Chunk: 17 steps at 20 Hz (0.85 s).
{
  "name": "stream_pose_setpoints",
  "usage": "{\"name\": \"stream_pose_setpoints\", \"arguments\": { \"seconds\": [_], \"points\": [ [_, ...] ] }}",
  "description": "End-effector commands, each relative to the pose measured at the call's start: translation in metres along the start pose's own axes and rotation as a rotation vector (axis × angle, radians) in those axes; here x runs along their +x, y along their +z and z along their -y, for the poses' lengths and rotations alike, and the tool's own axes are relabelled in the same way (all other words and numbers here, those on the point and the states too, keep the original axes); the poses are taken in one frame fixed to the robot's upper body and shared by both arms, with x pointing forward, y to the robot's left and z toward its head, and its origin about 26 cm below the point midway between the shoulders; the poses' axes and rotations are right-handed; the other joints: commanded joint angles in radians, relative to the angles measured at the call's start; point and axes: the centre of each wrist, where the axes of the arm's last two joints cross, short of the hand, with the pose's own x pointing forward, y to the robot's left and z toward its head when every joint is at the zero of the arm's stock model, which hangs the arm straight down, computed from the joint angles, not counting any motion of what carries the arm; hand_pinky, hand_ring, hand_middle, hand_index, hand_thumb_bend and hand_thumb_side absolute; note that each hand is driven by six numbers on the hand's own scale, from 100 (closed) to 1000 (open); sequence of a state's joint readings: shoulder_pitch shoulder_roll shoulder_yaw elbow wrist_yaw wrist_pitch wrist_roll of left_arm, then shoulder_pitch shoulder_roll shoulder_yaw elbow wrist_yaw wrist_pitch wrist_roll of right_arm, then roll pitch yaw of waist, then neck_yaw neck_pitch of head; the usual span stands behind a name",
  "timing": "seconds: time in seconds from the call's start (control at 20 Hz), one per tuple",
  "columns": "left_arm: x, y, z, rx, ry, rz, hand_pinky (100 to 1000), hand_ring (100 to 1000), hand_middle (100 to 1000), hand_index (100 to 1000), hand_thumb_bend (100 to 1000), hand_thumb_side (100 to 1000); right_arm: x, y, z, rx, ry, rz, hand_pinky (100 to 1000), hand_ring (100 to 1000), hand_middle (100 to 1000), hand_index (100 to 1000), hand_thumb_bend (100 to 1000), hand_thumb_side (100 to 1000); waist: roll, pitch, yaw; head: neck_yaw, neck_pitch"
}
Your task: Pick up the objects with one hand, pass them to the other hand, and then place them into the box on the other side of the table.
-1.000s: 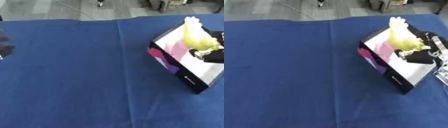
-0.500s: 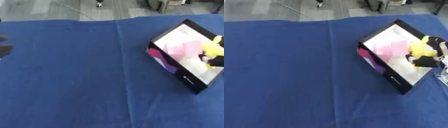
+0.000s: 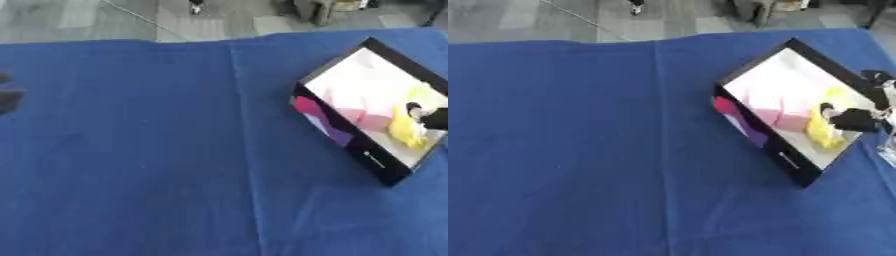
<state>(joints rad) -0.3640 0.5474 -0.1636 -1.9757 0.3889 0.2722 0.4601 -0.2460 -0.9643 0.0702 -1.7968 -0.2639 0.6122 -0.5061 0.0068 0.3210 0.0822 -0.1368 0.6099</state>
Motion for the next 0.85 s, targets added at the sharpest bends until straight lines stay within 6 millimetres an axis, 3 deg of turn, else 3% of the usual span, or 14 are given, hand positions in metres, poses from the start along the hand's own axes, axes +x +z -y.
{"name": "stream_pose_setpoints", "arguments": {
  "seconds": [0.05, 0.1, 0.15, 0.2, 0.25, 0.3, 0.4, 0.5, 0.6, 0.75, 0.85],
  "points": [
    [0.009, -0.001, -0.006, 0.003, -0.016, 0.026, 842, 698, 716, 840, 197, 907, 0.018, 0.002, 0.018, -0.346, 0.181, -0.164, 835, 911, 856, 917, 352, 100, -0.002, -0.021, -0.001, -0.001, -0.003],
    [0.009, -0.001, -0.006, 0.004, -0.016, 0.028, 842, 697, 714, 839, 196, 906, 0.023, 0.005, 0.020, -0.353, 0.165, -0.148, 816, 902, 852, 913, 351, 100, -0.002, -0.021, -0.002, -0.001, -0.003],
    [0.009, -0.001, -0.006, 0.006, -0.017, 0.031, 840, 695, 712, 837, 192, 905, 0.033, 0.009, 0.023, -0.367, 0.127, -0.121, 736, 846, 809, 872, 259, 100, -0.001, -0.022, -0.003, 0.000, -0.001],
    [0.009, -0.001, -0.006, 0.010, -0.020, 0.034, 839, 696, 713, 837, 191, 904, 0.047, 0.016, 0.027, -0.378, 0.053, -0.086, 708, 827, 790, 854, 100, 108, -0.001, -0.023, -0.004, 0.003, 0.000],
    [0.010, -0.002, -0.006, 0.014, -0.022, 0.037, 840, 696, 715, 837, 190, 902, 0.057, 0.020, 0.031, -0.367, -0.055, -0.048, 666, 803, 766, 828, 100, 428, 0.000, -0.024, -0.004, 0.004, 0.001],
    [0.009, -0.002, -0.006, 0.021, -0.025, 0.041, 840, 698, 717, 837, 190, 901, 0.063, 0.022, 0.032, -0.315, -0.210, 0.011, 661, 812, 775, 833, 100, 548, 0.001, -0.025, -0.004, 0.006, 0.001],
    [0.009, -0.002, -0.005, 0.035, -0.027, 0.044, 843, 705, 728, 840, 192, 900, 0.067, 0.024, 0.028, -0.187, -0.525, 0.140, 672, 840, 804, 851, 100, 632, 0.002, -0.026, -0.003, 0.010, 0.003],
    [0.008, -0.002, -0.004, 0.046, -0.024, 0.046, 843, 708, 731, 844, 191, 899, 0.065, 0.026, 0.021, -0.095, -0.737, 0.244, 674, 846, 821, 858, 100, 634, 0.004, -0.029, -0.001, 0.013, 0.007],
    [0.007, -0.003, -0.003, 0.052, -0.017, 0.048, 844, 716, 740, 851, 194, 896, 0.063, 0.027, 0.015, -0.038, -0.849, 0.321, 675, 853, 832, 855, 100, 567, 0.008, -0.034, 0.002, 0.016, 0.008],
    [0.006, -0.003, -0.001, 0.059, -0.002, 0.052, 846, 728, 753, 862, 200, 894, 0.058, 0.029, 0.008, -0.017, -0.900, 0.371, 674, 851, 832, 843, 100, 429, 0.011, -0.043, 0.006, 0.012, 0.010],
    [0.006, -0.003, -0.001, 0.065, 0.011, 0.055, 845, 730, 754, 863, 204, 888, 0.054, 0.031, 0.000, 0.000, -0.907, 0.381, 671, 846, 822, 834, 100, 398, 0.011, -0.051, 0.010, 0.009, 0.012]
  ]
}}
